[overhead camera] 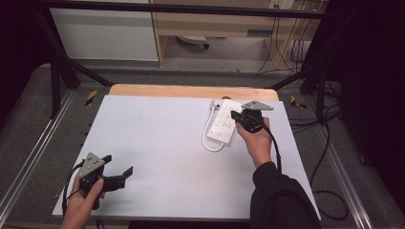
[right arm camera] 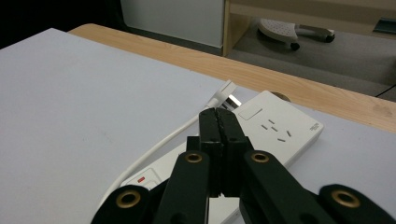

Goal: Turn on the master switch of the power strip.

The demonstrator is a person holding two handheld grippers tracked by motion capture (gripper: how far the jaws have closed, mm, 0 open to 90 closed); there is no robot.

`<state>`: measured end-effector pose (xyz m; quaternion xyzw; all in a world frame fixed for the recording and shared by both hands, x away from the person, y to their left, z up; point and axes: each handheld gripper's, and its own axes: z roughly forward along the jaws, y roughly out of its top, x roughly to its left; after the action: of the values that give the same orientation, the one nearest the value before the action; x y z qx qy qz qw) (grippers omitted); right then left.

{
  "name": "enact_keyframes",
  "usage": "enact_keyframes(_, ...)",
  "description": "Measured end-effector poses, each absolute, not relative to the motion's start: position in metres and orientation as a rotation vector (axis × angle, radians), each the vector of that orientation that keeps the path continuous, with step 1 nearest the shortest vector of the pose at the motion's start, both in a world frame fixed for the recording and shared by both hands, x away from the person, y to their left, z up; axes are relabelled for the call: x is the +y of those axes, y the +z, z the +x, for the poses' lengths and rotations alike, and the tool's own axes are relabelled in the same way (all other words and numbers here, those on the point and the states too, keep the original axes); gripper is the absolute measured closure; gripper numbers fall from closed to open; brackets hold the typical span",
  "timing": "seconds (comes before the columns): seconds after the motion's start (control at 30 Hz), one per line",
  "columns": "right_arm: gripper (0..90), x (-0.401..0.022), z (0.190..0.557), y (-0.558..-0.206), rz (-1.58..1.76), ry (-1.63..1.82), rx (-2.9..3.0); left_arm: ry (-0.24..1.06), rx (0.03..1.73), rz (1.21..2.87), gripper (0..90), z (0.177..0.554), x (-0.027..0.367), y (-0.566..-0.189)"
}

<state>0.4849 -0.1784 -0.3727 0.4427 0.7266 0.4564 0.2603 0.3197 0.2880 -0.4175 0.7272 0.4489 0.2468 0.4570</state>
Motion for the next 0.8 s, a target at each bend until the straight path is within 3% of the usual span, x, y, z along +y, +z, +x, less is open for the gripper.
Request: enact_keyframes(0.8, 90.0, -0.166, 0.492, -0.386, 1.206, 1.214, 2.014, 0.613, 1.1, 1.789, 7.3, 0.319, 0.288, -0.417)
